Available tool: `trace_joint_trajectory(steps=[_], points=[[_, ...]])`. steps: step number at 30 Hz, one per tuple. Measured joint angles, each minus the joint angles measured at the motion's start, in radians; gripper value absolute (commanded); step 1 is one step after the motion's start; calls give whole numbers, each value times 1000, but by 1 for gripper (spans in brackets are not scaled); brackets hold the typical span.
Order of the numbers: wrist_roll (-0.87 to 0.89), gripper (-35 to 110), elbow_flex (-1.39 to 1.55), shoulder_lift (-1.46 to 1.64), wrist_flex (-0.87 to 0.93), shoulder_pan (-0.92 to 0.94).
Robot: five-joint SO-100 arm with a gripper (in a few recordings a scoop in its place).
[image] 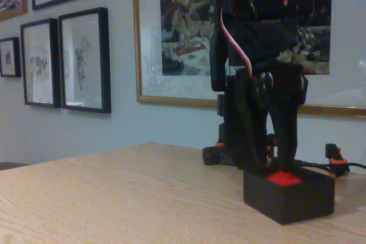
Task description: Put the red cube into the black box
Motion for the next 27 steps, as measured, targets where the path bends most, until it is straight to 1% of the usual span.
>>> trace_joint_trajectory(steps=[6,10,14,17,19,22,25,27], points=[[0,18,-2,2,2,-3],[8,18,-43,57,78,-55],[46,13,-143,169,196,-181],[52,10,-193,282,224,-342],[52,9,-161,362,186,-460],[41,6,5,495,107,-615],[-21,5,221,626,15,-693],[-64,5,333,640,-52,-724]])
